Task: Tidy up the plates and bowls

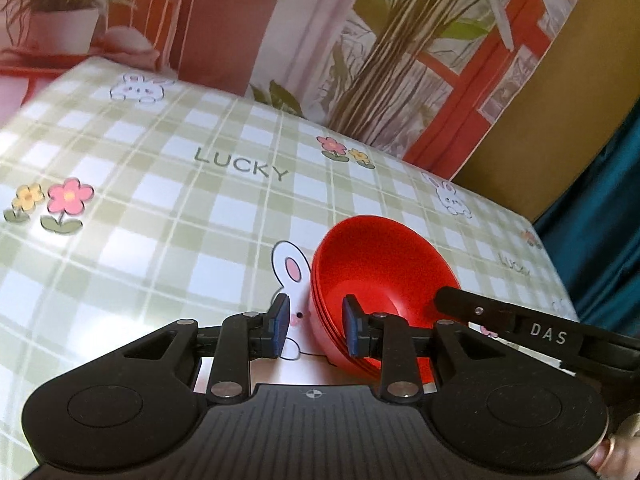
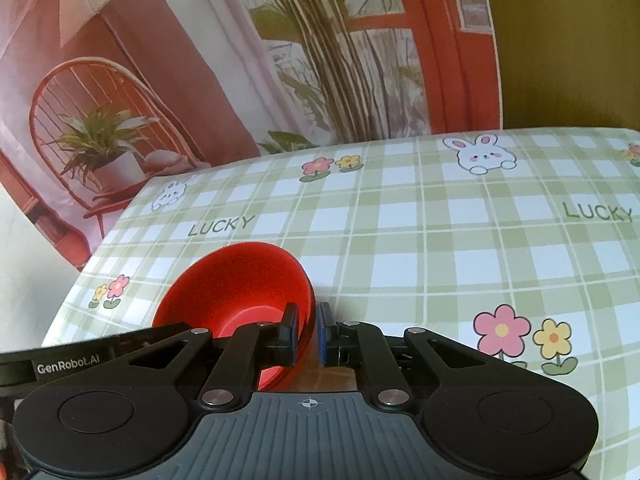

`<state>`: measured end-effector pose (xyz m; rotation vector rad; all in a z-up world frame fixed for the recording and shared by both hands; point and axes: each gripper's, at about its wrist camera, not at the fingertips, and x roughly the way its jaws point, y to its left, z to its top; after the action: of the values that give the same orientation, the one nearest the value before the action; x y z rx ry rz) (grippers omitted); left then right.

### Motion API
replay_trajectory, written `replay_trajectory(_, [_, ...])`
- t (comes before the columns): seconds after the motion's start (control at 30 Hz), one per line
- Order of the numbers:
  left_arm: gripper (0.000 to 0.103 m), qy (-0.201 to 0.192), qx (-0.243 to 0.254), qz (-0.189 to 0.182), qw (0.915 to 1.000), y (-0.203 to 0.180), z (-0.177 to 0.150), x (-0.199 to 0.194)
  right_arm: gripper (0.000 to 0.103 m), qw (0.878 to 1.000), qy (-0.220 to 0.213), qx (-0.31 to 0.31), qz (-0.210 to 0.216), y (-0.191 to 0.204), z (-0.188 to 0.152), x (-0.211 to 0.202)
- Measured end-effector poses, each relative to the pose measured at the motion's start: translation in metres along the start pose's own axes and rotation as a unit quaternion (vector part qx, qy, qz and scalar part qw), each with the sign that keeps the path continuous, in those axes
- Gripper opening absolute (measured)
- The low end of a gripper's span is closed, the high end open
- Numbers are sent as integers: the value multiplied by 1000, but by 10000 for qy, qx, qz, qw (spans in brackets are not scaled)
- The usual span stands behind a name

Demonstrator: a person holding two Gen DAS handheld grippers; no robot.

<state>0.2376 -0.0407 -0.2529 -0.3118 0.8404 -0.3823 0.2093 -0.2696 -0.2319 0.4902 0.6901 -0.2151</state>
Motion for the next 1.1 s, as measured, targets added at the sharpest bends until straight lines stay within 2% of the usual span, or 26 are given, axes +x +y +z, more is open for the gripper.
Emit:
replay_trajectory(0.27, [22, -9, 6, -40, 10000, -6, -3, 3, 10, 10000, 7, 72, 61, -3, -1, 1])
replay_trajectory(0.67, [22, 4, 188, 125, 9997, -14, -7, -10, 9, 9997, -180, 130, 141, -1, -3, -15])
replay_trajectory(1.1, [22, -197, 327, 207, 9991, -30, -12, -44, 9, 9975, -577, 117, 379, 6, -4, -55])
